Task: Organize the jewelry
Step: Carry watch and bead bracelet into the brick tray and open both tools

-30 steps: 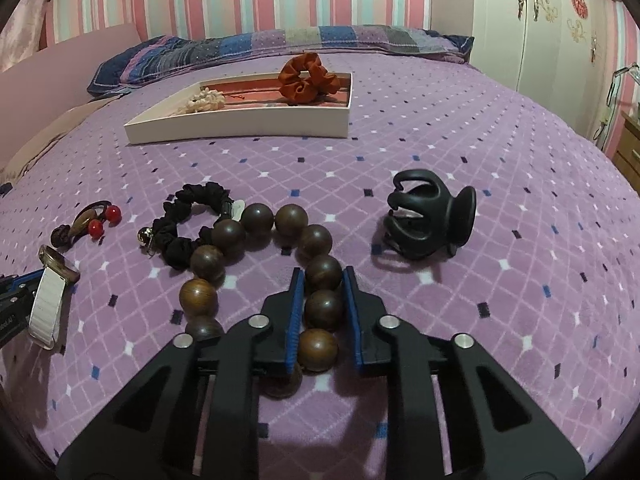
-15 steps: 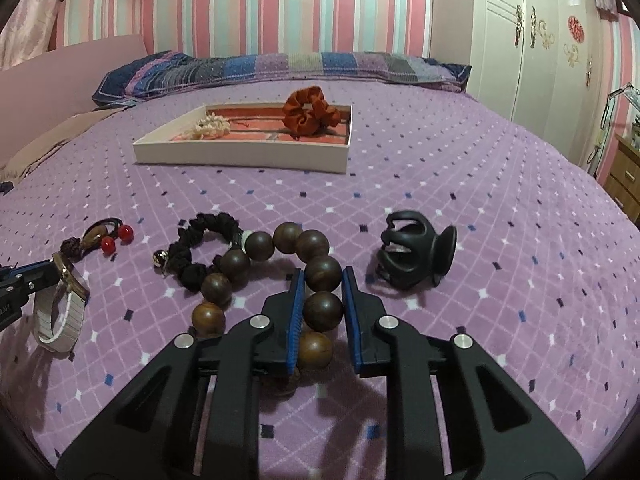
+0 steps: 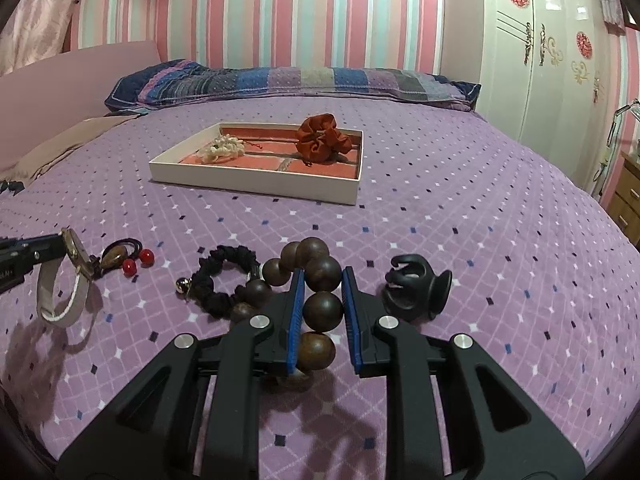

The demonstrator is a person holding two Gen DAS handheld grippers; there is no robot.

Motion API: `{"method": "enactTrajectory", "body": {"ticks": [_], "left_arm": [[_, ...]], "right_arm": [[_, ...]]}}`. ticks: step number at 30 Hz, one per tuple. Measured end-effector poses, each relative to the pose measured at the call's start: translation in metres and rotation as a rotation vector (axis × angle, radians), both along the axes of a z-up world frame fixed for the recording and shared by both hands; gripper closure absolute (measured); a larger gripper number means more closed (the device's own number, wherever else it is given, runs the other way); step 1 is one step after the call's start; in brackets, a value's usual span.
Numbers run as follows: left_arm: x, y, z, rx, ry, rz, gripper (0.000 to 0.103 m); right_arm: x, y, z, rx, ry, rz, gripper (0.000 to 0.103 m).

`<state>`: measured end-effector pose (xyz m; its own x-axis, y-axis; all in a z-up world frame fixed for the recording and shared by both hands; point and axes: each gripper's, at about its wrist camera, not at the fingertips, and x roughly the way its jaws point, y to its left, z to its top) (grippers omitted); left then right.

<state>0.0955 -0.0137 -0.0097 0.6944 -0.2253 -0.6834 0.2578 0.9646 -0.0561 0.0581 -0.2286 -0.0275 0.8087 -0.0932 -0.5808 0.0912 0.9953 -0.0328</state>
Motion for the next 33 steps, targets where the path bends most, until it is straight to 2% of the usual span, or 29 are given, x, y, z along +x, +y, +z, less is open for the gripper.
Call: {"method": "enactTrajectory", "body": {"ticks": [11, 23, 28, 33], "left_arm": [[0.043, -0.008, 0.033, -0.012, -0.049, 0.024, 0.097], [0.121, -0.027, 0.066, -0.024, -0.107, 0.016, 0.097], [0.158, -0.039, 0.069, -0.011, -0.118, 0.004, 0.097], [0.190, -0.046, 0.059, 0.005, -0.111, -0.001, 0.097]], "right_arm": [[0.032, -0.002, 0.025, 0.012, -0.036, -0.002, 0.084], [0.105, -0.006, 0.071, 0.002, -0.107, -0.007, 0.084], [0.147, -0.004, 0.084, 0.006, -0.126, -0.008, 0.084], [0.186, 0.000, 0.078, 0.005, -0.112, -0.006, 0.083]]}}
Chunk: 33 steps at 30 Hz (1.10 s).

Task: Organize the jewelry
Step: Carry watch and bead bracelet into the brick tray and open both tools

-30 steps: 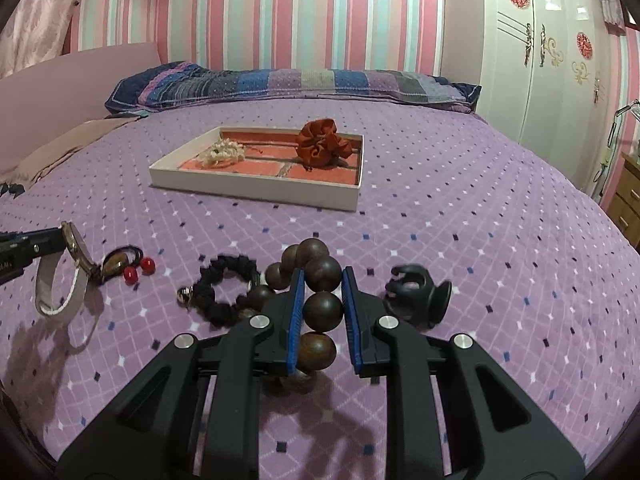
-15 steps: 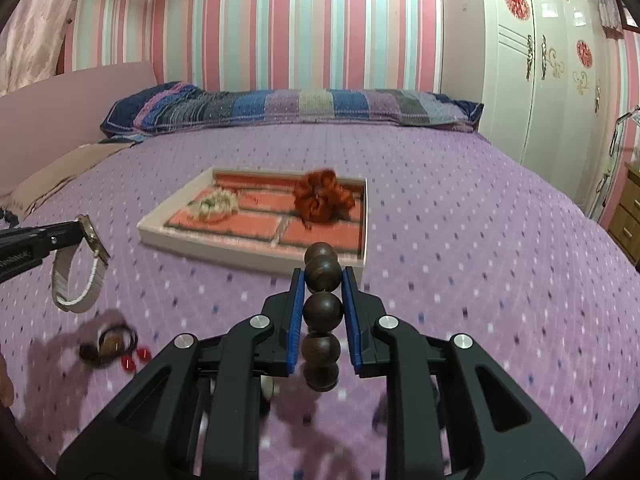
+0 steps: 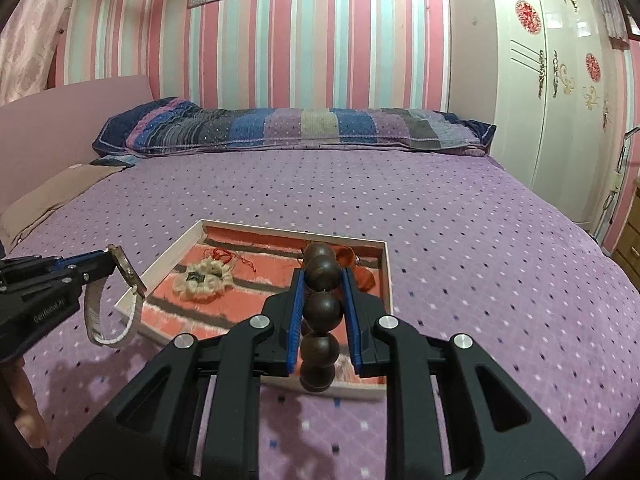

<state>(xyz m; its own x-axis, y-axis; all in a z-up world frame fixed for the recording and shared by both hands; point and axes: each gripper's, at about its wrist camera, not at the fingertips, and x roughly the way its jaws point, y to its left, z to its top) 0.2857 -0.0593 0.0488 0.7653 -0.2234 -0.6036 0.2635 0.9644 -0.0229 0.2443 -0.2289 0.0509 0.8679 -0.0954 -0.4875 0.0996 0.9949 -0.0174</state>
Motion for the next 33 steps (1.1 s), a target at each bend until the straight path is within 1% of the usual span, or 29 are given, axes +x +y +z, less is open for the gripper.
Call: {"method": "enactTrajectory", "body": {"ticks": [4, 10, 13, 15, 20, 23, 27, 30, 33], "left_arm": [[0.032, -0.004, -0.016, 0.007, 0.027, -0.006, 0.097], [0.064, -0.010, -0.041, 0.038, 0.070, -0.023, 0.097], [0.079, -0.010, -0.060, 0.045, 0.114, -0.023, 0.097], [0.085, -0.010, -0.070, 0.049, 0.136, -0.021, 0.097], [0.093, -0.006, -0.093, 0.067, 0.173, -0.003, 0.097], [0.100, -0.003, -0.098, 0.061, 0.180, -0.002, 0.097], [0.105, -0.003, -0.101, 0.076, 0.184, 0.002, 0.097], [0.112, 0.000, -0.103, 0.079, 0.192, 0.013, 0.094], [0.118, 0.001, -0.105, 0.080, 0.201, 0.020, 0.093]], "right_arm": [[0.031, 0.000, -0.014, 0.006, 0.020, -0.006, 0.083], [0.062, -0.005, -0.039, 0.003, 0.068, -0.023, 0.084], [0.070, -0.013, -0.050, 0.011, 0.098, -0.040, 0.083], [0.073, -0.017, -0.059, -0.004, 0.123, -0.055, 0.083], [0.073, -0.033, -0.079, -0.012, 0.183, -0.106, 0.083], [0.074, -0.039, -0.089, -0.006, 0.215, -0.118, 0.083], [0.081, -0.037, -0.097, -0.014, 0.253, -0.120, 0.083], [0.087, -0.035, -0.101, -0.013, 0.279, -0.116, 0.083], [0.095, -0.036, -0.105, -0.005, 0.309, -0.112, 0.083]]}}
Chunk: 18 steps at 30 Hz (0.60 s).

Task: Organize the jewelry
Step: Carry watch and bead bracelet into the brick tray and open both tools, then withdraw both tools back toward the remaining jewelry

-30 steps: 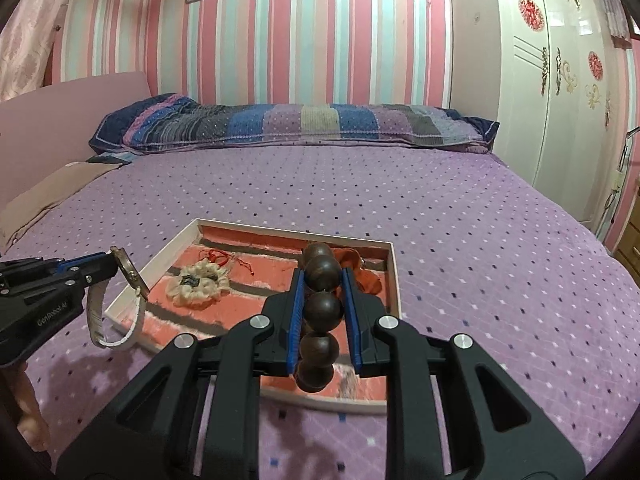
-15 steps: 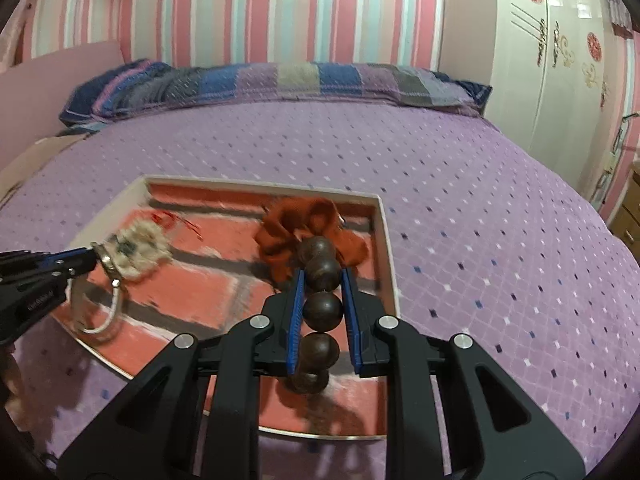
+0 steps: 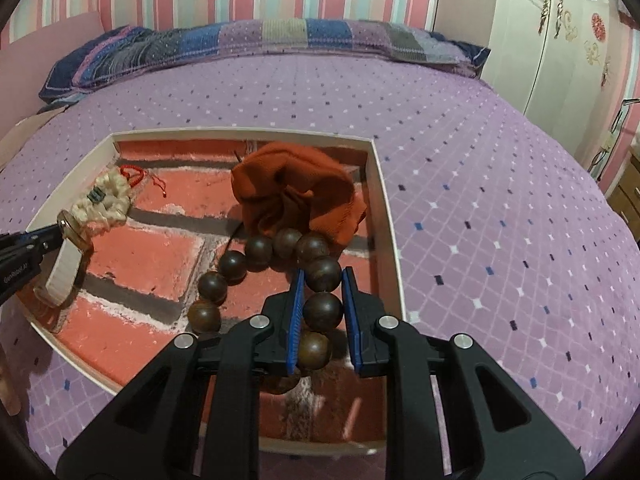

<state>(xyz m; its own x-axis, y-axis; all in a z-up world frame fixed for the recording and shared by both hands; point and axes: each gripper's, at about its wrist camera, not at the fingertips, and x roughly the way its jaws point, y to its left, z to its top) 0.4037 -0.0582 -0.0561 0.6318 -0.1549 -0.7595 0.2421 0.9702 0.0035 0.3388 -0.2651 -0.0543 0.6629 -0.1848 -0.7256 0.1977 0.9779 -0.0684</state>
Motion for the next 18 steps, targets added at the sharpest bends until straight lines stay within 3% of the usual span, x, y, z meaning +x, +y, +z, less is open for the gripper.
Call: {"method": "enactTrajectory", "body": {"ticks": [11, 12, 13, 14, 15, 18], "left_arm": [[0.006, 0.000, -0.003, 0.035, 0.017, -0.008, 0.092], [0.005, 0.000, -0.002, 0.038, 0.018, -0.005, 0.084], [0.004, 0.001, 0.001, 0.043, 0.011, 0.005, 0.067], [0.002, 0.002, 0.003, 0.047, 0.000, 0.014, 0.056], [0.000, 0.003, 0.007, 0.046, -0.017, 0.022, 0.040], [-0.006, 0.005, 0.019, 0.036, -0.035, 0.013, 0.037]], "right_arm": [[0.014, -0.004, -0.013, 0.029, 0.071, 0.016, 0.082], [0.014, -0.004, -0.013, 0.029, 0.072, 0.019, 0.080], [0.014, -0.003, -0.012, 0.030, 0.068, 0.026, 0.074], [0.013, -0.003, -0.011, 0.025, 0.064, 0.029, 0.070], [0.011, -0.001, -0.009, 0.016, 0.058, 0.035, 0.059], [0.007, 0.003, -0.001, -0.005, 0.042, 0.049, 0.041]]}}
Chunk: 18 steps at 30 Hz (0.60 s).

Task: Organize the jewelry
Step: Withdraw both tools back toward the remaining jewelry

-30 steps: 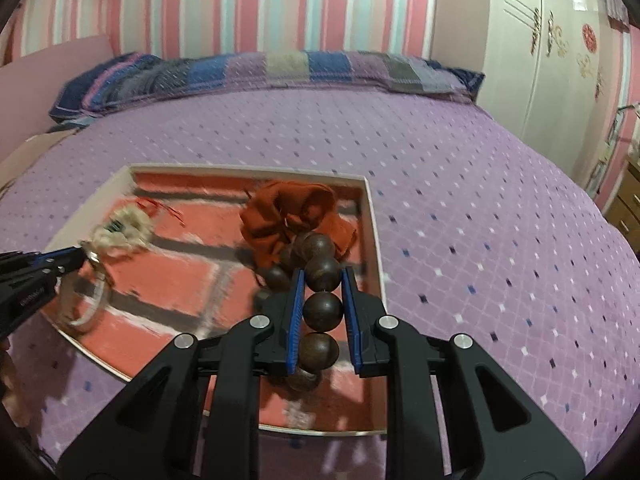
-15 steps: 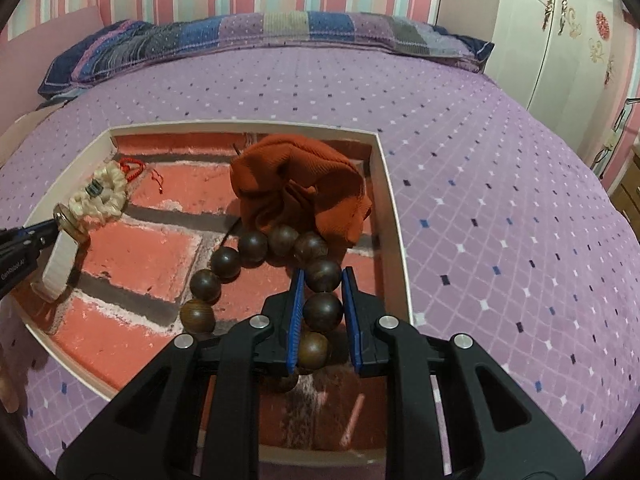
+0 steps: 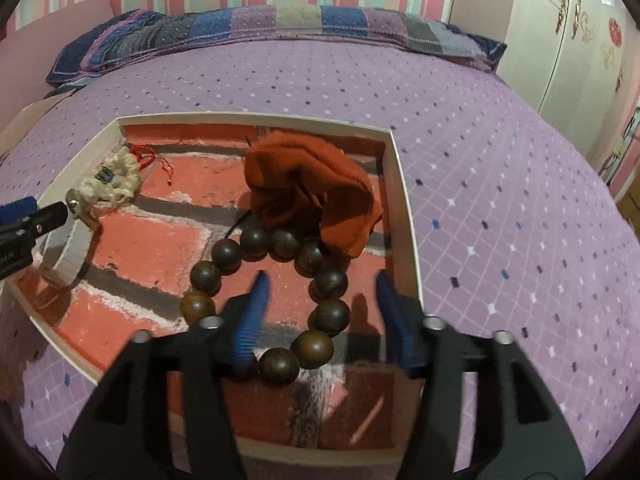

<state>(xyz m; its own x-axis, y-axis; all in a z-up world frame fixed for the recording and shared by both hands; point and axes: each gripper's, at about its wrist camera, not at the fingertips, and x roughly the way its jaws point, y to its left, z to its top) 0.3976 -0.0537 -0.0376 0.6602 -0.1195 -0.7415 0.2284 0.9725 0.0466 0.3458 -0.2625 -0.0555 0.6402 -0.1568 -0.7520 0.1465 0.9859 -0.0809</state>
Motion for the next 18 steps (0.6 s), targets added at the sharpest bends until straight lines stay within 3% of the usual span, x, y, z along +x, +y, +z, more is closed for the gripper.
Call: {"method": "enactTrajectory", "body": {"ticks": [3, 6, 10, 15, 18], "left_arm": [[-0.009, 0.000, 0.015, -0.009, -0.018, -0.016, 0.036], [-0.024, 0.003, 0.035, -0.034, -0.045, -0.021, 0.029], [-0.052, 0.012, 0.063, -0.052, -0.102, -0.026, 0.022], [-0.095, 0.033, 0.088, -0.052, -0.153, 0.003, 0.022], [-0.122, 0.051, 0.096, -0.063, -0.178, 0.021, 0.014]], "right_arm": [[-0.007, -0.001, 0.014, 0.028, -0.028, 0.021, 0.034], [-0.019, -0.003, 0.037, 0.057, -0.075, 0.030, 0.014], [-0.050, -0.007, 0.066, 0.056, -0.138, 0.037, 0.005], [-0.088, -0.015, 0.084, 0.045, -0.152, 0.047, 0.005], [-0.118, -0.021, 0.092, 0.030, -0.162, 0.044, 0.005]]}}
